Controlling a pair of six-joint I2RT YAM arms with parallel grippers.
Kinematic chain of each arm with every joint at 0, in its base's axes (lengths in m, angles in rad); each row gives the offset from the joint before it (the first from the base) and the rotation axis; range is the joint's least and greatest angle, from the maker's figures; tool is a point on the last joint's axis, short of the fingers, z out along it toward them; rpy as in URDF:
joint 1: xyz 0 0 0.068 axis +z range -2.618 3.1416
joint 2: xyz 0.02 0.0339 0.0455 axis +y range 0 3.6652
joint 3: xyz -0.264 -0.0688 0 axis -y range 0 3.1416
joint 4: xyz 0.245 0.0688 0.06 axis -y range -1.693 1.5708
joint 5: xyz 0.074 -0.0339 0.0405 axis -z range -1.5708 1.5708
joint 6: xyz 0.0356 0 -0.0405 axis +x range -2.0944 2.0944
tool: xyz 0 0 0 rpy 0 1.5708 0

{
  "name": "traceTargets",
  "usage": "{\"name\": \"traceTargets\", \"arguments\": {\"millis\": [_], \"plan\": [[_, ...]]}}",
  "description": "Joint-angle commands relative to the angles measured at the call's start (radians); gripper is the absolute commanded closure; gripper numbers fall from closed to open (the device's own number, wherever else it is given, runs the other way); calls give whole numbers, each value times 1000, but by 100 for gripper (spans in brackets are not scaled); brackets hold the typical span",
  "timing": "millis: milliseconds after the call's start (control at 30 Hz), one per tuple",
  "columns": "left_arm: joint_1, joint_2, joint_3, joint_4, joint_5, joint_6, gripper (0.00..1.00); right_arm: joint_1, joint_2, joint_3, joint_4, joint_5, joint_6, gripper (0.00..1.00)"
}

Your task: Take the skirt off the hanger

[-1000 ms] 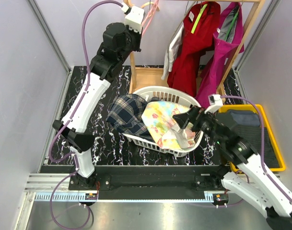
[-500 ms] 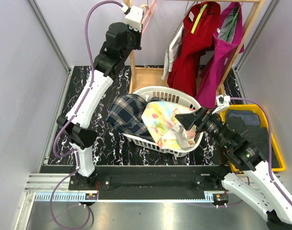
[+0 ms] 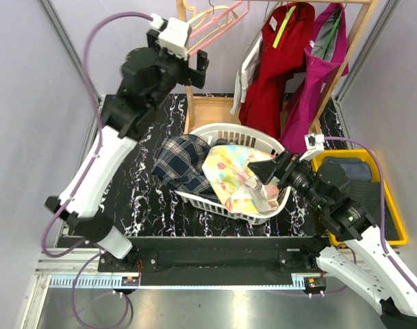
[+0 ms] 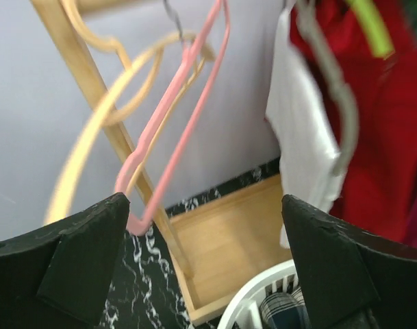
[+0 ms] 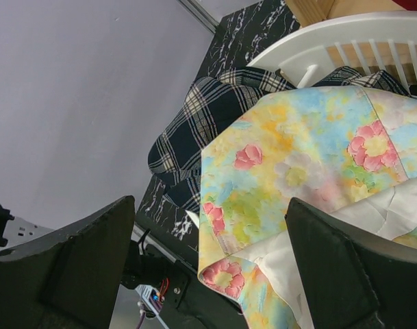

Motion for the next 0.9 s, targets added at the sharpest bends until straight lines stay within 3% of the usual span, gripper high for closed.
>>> {"name": "traceTargets", "arguments": {"millis": [0, 133, 300, 467, 867], "plan": [[-71, -119, -3, 126, 8, 48, 1, 7, -1, 20, 18, 5, -8, 0], [-152, -82, 34, 149, 55, 53, 1, 7, 8, -7, 22, 16, -9, 0], [-169, 65, 132, 143, 123, 2, 1, 7, 7, -27, 24, 22, -11, 0], [-156, 304, 427, 38, 144, -62, 1, 7, -45, -53, 22, 34, -1, 1], [-149, 391, 423, 159, 98, -13, 1, 7, -93, -72, -1, 37, 5, 0]]}}
